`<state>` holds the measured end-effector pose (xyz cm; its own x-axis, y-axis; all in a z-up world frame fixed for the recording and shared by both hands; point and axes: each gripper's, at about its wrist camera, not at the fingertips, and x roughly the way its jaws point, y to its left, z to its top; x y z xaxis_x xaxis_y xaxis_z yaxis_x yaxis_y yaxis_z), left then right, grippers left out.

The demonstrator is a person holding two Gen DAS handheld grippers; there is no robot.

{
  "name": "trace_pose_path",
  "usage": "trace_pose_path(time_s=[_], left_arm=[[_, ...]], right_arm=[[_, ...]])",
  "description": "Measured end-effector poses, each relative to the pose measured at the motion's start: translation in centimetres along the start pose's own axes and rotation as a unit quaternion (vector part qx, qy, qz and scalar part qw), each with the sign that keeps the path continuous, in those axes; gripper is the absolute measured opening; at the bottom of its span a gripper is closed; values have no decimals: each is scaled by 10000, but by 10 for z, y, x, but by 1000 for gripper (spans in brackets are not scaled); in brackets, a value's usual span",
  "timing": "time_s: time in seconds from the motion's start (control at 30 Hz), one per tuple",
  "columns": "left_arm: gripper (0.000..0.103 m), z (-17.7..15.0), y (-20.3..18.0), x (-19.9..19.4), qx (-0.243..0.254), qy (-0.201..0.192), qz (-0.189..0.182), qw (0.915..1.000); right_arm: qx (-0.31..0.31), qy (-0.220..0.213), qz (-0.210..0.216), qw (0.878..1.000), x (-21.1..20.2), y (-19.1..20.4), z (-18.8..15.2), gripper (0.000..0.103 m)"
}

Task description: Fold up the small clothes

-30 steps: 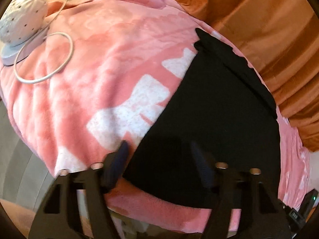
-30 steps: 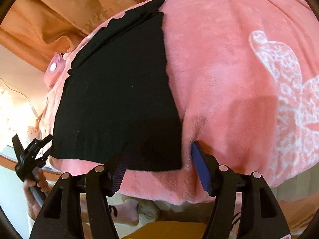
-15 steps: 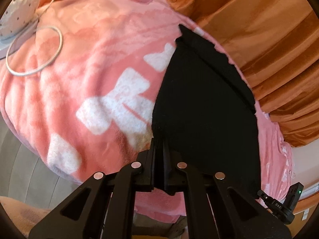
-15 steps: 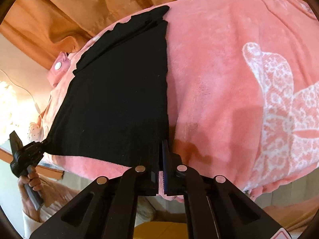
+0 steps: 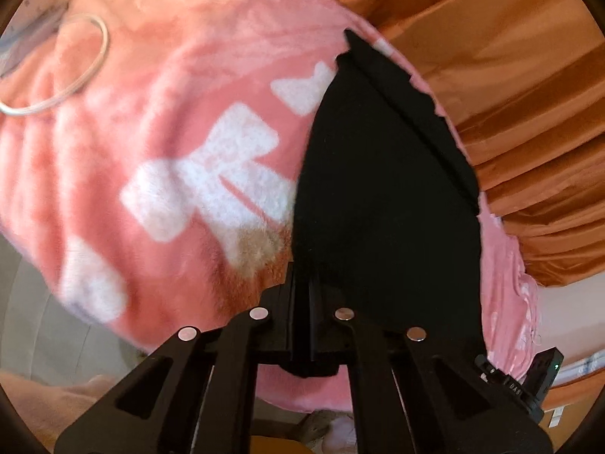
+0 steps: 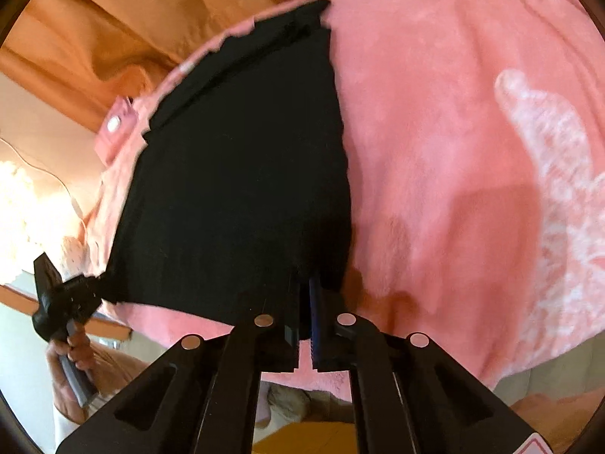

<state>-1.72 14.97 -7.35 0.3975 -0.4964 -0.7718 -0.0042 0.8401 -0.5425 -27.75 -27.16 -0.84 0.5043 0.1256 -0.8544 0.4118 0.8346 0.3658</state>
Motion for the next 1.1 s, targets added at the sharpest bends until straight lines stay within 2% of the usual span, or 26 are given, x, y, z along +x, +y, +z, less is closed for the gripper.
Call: trace_pose_path(time_s=[0.13,0.23,0.3,0.43,0.5,0.57,0.63,0.7,0.77,0.8,0.83,0.93,1.0,1.07,1.1], left_arm=[[3,-7,-9,-39,283,-34,-233,9993],[1,-27,-13,-65,476,91,-308,9983],[1,-47,-12,-82,548,213,-338,9977],[1,-98,0,-114,372,589,-557,9960],[1,-114,1,-133,186,545,-717,9958],[1,-115,-11,-158,174,312,-879,9955],[1,-93,-32,-174,511,-44,-962,9940],[1,-58,-57,-176,1013,-461,-962,9891],[2,-4,-80,-155,1282,-780,-936,9842],[2,30,-89,-134,1226,-899,-862,9846],[2,50,-95,-116,1193,-890,-797,9856],[2,119,-112,-30,981,-757,-318,9918],[2,140,-115,10,852,-693,3,9940],[2,157,-113,56,691,-496,307,9959],[2,158,-109,67,628,-421,367,9965]], right_arm=[[-184,-323,-13,9993,-46,1,-5,2],[-195,-453,-39,9988,-90,-3,-24,2],[-236,-381,-119,9989,-111,-8,-41,2],[-117,87,-236,9996,-138,-18,-87,2],[102,223,-187,9995,-155,-22,-106,2],[124,61,-103,9999,-180,-16,-105,2],[-185,-309,-98,9993,-200,-3,-85,2],[-582,-832,-29,9948,-215,11,-46,2],[-841,-1363,5,9871,-213,17,9,2],[-830,-1488,-1,9854,-207,16,29,2],[-731,-1570,40,9849,-194,13,57,2],[-341,-1431,70,9891,-128,6,132,2],[-23,-1133,-44,9936,-70,-2,174,2],[152,-854,-282,9958,-24,-12,196,2],[298,-670,-385,9966,0,-20,205,2]])
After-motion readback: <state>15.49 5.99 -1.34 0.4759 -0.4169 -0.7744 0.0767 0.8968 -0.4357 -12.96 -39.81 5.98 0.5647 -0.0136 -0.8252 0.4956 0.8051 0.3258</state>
